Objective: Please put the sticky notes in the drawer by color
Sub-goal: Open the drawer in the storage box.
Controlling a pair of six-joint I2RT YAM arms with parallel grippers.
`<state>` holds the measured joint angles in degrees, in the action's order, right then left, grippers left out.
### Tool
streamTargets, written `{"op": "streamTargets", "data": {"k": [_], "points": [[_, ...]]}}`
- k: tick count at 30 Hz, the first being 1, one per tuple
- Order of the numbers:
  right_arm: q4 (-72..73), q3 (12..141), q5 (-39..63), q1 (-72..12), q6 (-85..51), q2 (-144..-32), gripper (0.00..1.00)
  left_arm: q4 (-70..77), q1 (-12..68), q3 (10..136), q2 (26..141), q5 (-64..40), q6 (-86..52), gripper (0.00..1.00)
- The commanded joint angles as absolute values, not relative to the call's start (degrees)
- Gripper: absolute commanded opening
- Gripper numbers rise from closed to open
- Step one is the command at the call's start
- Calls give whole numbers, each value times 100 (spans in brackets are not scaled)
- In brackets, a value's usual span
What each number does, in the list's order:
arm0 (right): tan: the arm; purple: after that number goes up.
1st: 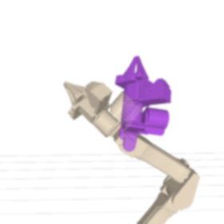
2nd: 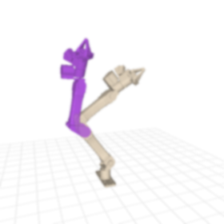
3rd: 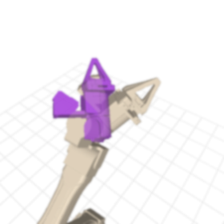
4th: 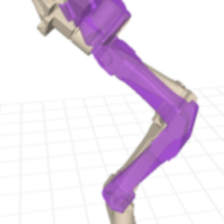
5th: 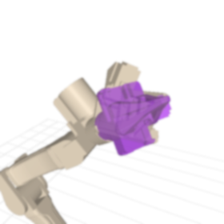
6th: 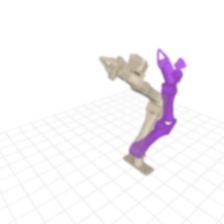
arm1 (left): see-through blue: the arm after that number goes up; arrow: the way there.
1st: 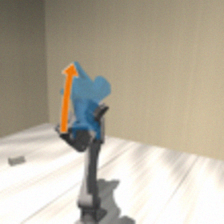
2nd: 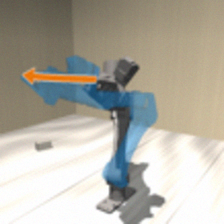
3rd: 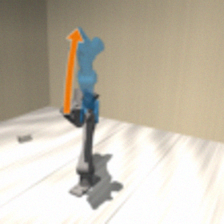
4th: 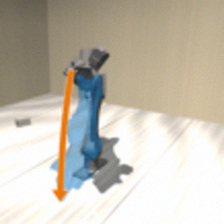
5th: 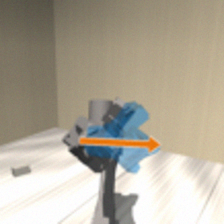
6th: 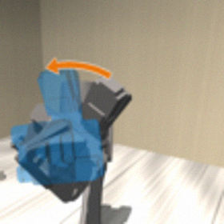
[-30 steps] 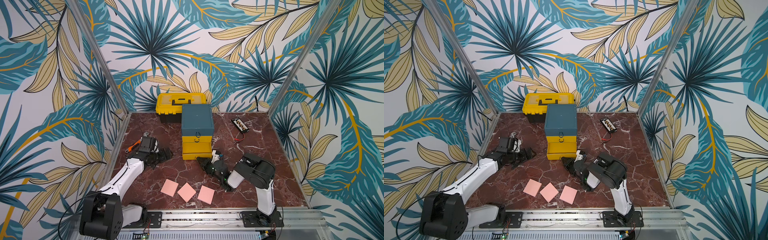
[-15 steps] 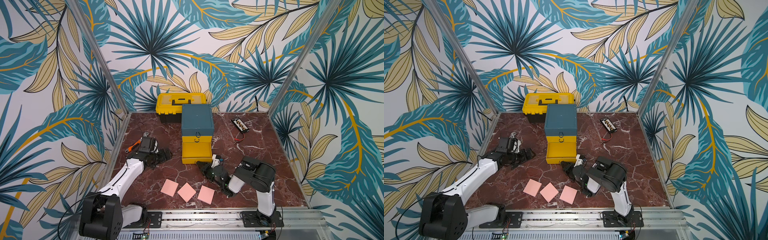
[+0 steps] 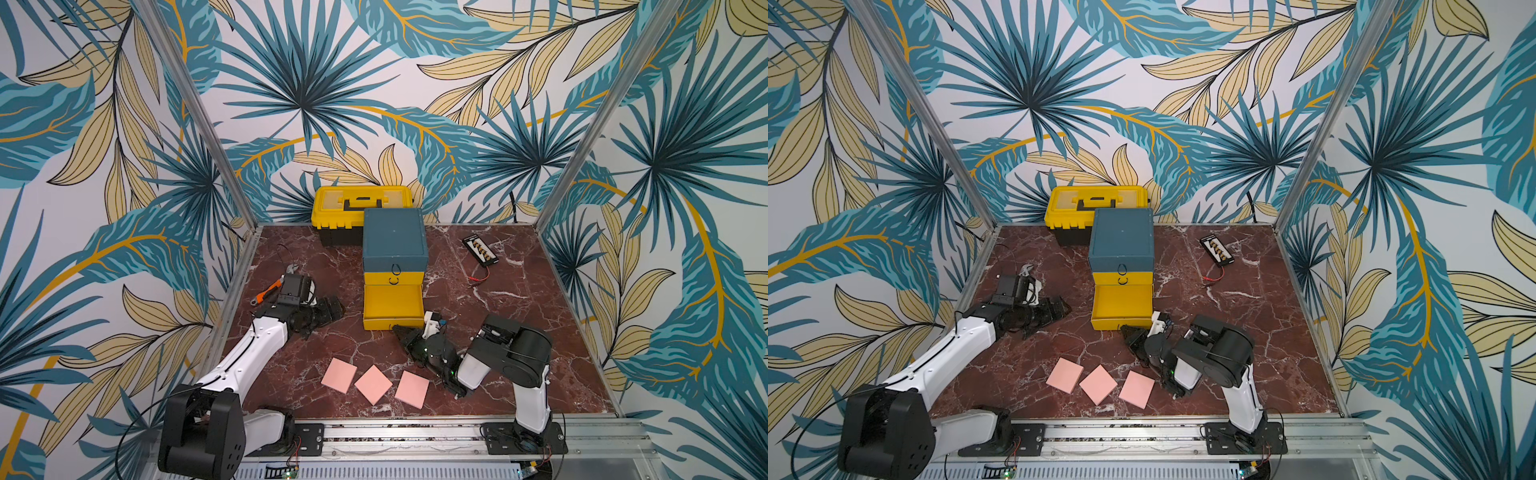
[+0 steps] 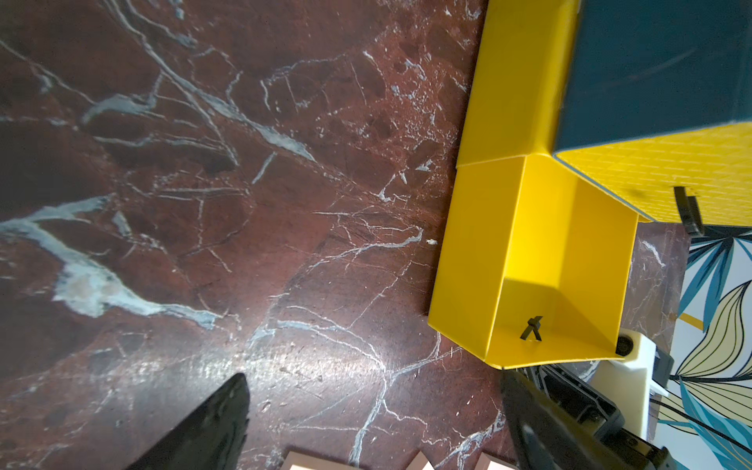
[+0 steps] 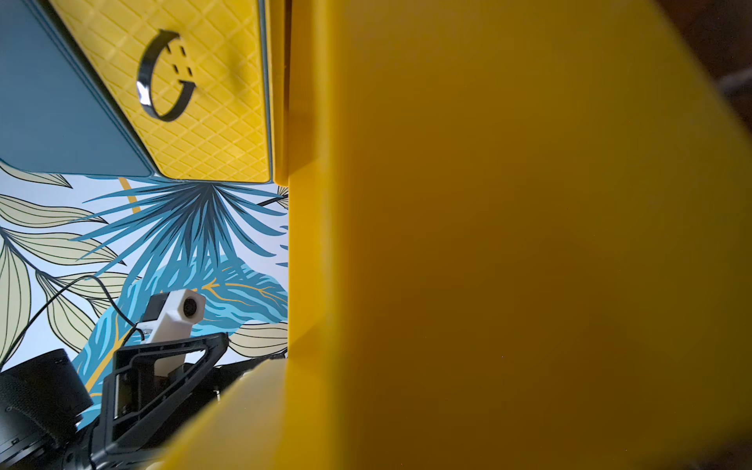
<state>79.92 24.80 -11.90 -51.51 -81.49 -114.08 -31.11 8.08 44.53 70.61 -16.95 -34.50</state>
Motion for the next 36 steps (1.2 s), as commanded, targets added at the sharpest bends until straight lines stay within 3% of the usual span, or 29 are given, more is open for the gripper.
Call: {"op": "streamTargets", "data": {"k": [1,7,15,25,32,36], "points": [[8139,2335,-1196,-5238,-8188,-11185,1,-3094,765,4516,6996,-1687,-3457,98],[7998,2321,-1170,-5298,-8127,-11040,2,-3150,764,4548,6996,-1705,-3430,98],[7425,2355,-1083,-5309,-8000,-10645,11,-3235,764,4672,7014,-1661,-3416,98],[7310,2381,-1036,-5405,-8072,-10702,10,-3229,765,4807,7111,-1705,-3434,98],[7438,2384,-1037,-5411,-8148,-10905,27,-3331,758,4869,7084,-1666,-3396,98],[7540,2321,-1083,-5406,-8172,-10943,46,-3331,765,4869,7084,-1680,-3404,98]]}}
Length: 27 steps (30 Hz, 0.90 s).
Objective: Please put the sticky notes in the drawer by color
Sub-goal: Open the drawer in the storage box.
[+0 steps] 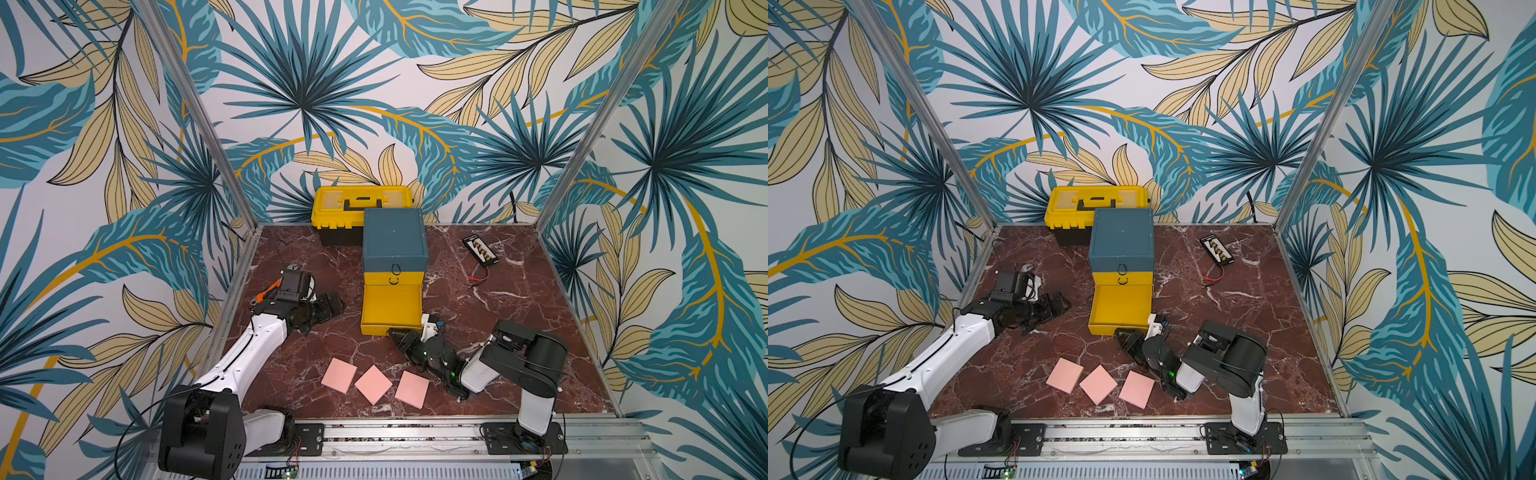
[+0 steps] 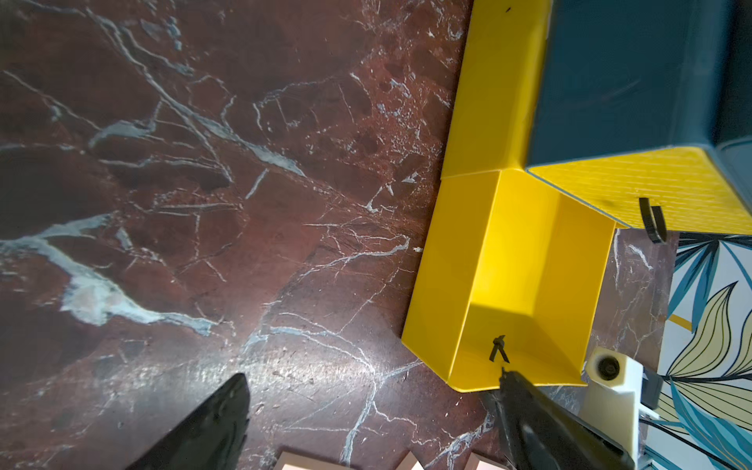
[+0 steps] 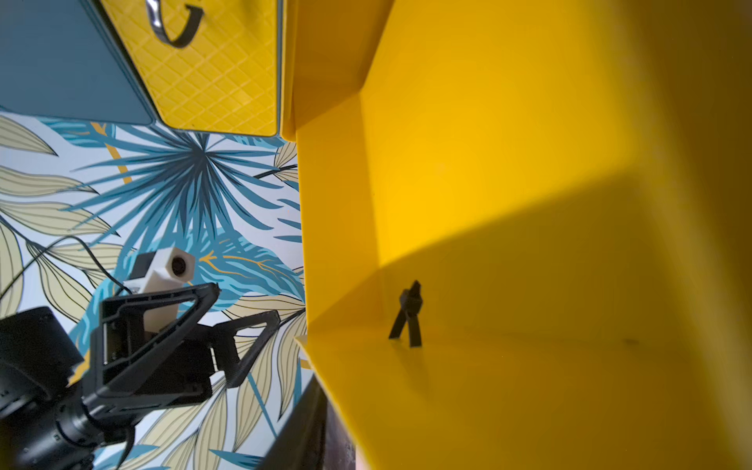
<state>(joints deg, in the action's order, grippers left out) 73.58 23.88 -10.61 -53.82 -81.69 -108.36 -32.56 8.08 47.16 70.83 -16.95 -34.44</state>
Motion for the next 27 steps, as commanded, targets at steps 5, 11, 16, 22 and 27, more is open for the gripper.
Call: {"op": "streamTargets", "data": {"k": [5,11,16,22,27], "points": [[7480,2314,-1099,-5406,-8130,-10884,51,-3336,765,4854,7076,-1680,-3397,98],[7436,2246,-1220,-5392,-7953,-10778,49,-3333,764,4774,7002,-1670,-3417,98],[7110,2189,-1243,-5361,-7761,-10510,47,-3348,764,4755,6962,-1639,-3418,98],[6651,2064,-1390,-5330,-7580,-10131,51,-3310,759,4730,6974,-1664,-3432,98],[6537,2134,-1320,-5222,-7459,-10178,52,-3322,761,4712,6964,-1672,-3434,98]]}}
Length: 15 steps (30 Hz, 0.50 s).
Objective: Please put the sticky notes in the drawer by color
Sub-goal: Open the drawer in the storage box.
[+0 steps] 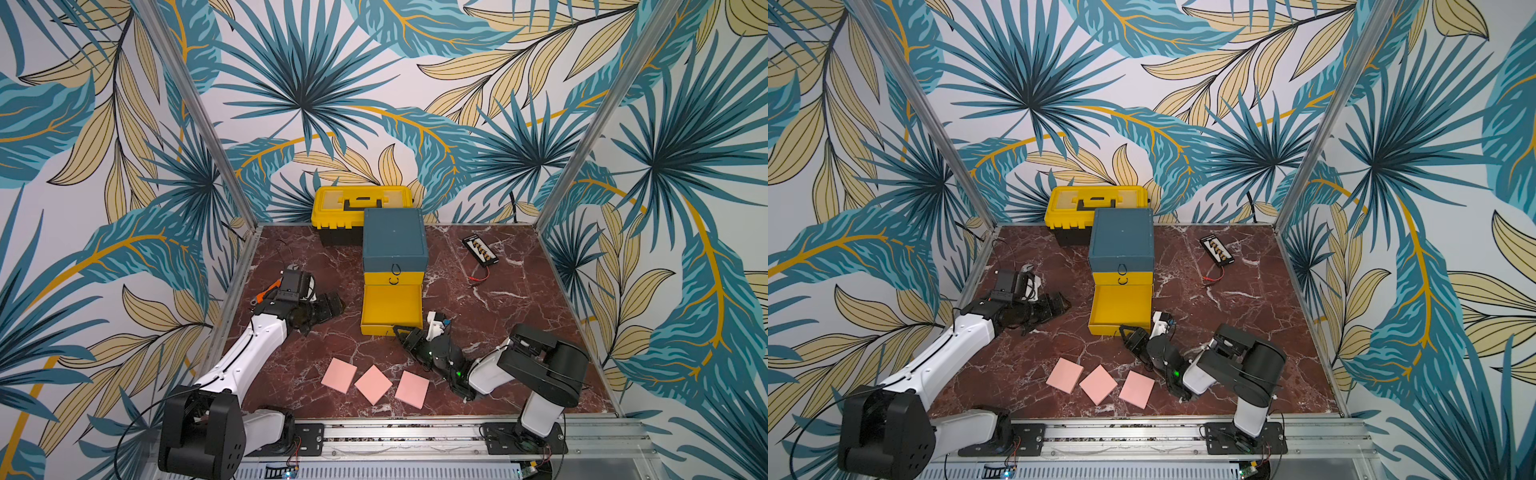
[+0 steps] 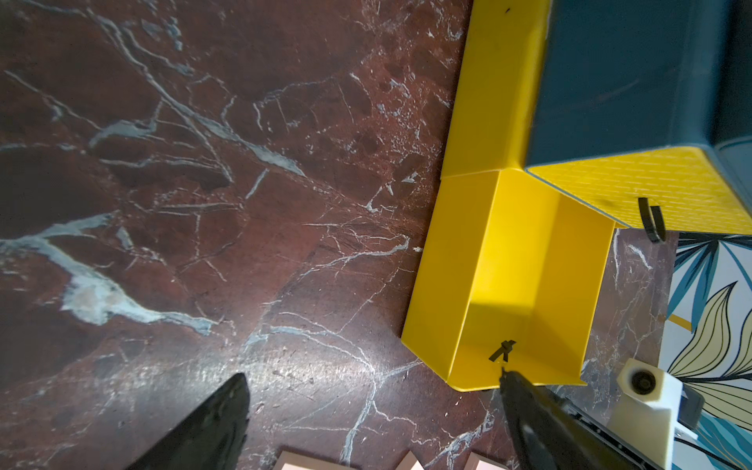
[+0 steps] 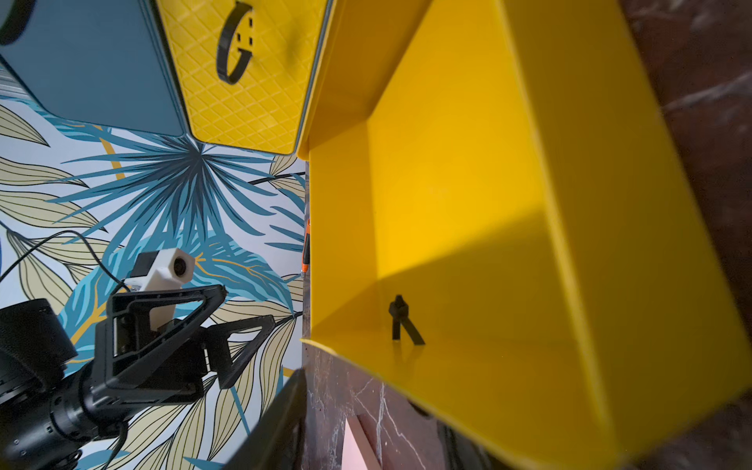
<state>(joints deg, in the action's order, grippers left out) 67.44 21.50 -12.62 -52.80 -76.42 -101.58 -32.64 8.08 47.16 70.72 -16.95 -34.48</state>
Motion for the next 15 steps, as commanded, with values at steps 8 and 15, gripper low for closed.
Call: {"op": "streamTargets", "data": {"k": [8,15], "points": [[6794,2222,-1243,-5095,-7254,-10442,51,-3330,760,4685,6936,-1670,-3444,98],[6098,2341,-1250,-5080,-6862,-9989,51,-3296,761,4649,6935,-1690,-3466,98]]}}
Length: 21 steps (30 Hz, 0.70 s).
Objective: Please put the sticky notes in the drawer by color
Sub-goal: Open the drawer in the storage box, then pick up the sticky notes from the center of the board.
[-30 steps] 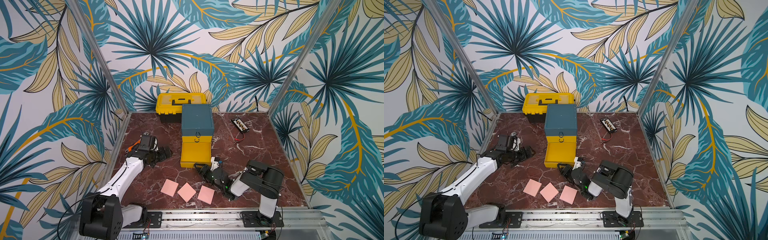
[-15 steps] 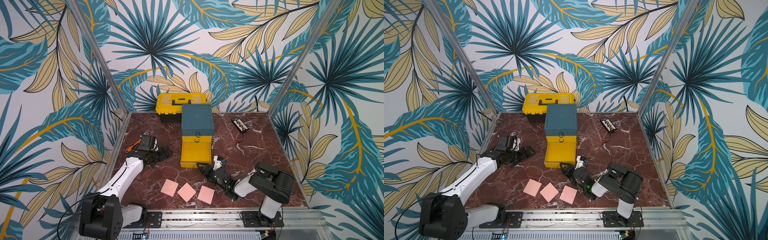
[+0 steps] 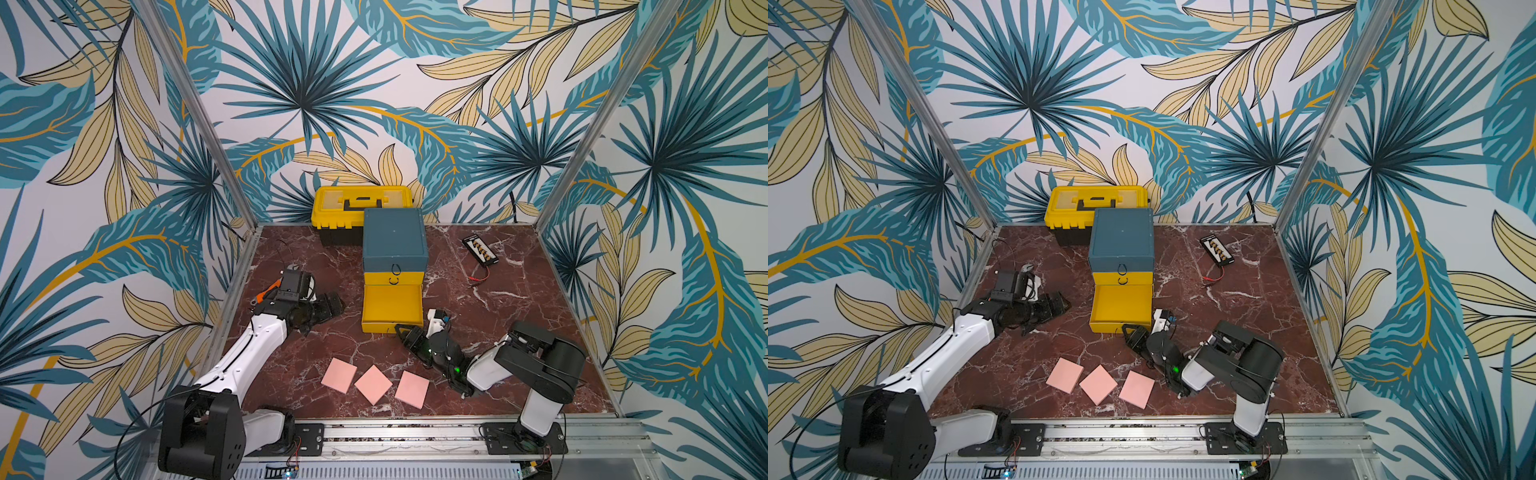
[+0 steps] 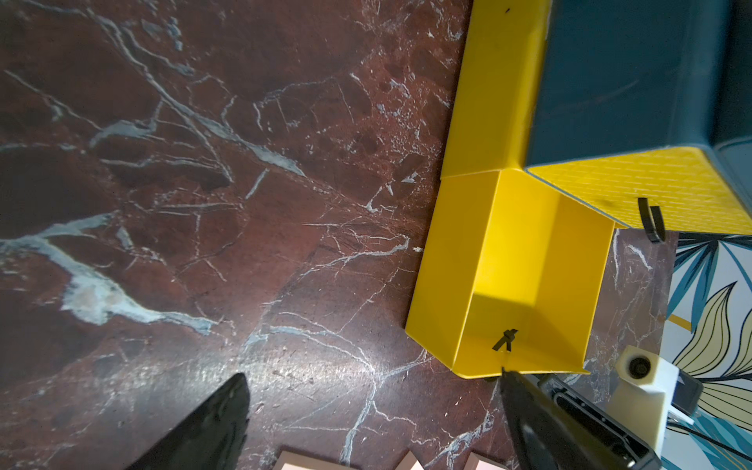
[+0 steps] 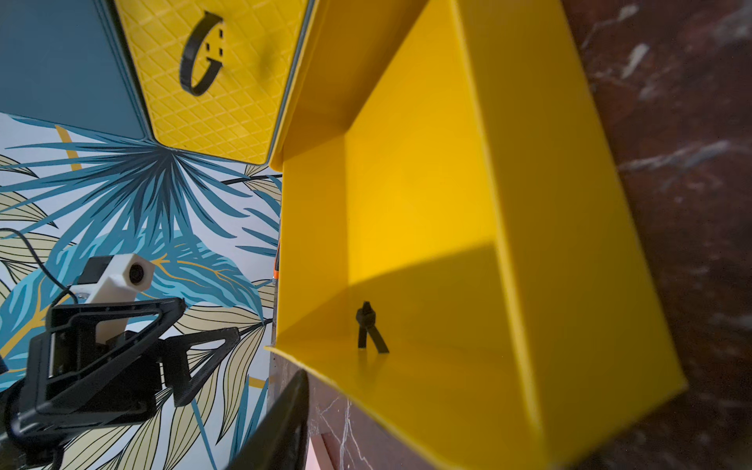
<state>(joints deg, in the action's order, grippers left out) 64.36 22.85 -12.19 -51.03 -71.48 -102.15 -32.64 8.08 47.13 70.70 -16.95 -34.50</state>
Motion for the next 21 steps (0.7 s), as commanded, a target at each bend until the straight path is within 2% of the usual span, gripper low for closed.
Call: {"op": "streamTargets", "data": {"k": [1,8,12,15,21], "points": [[5990,2325,-1277,-5075,-6824,-9919,51,-3304,757,4641,6938,-1696,-3467,98],[5134,2363,-1164,-5058,-6363,-9112,51,-3892,812,4713,6936,-1700,-3372,98],[4021,2680,-814,-5058,-5948,-8499,53,-4625,1057,4884,7033,-1175,-3375,99],[3300,2820,-732,-5055,-5630,-8005,63,-4877,1437,4852,7141,-883,-3603,100],[1676,3195,-1027,-5075,-4878,-6919,75,-5369,2335,4746,7287,-192,-3869,100]]}}
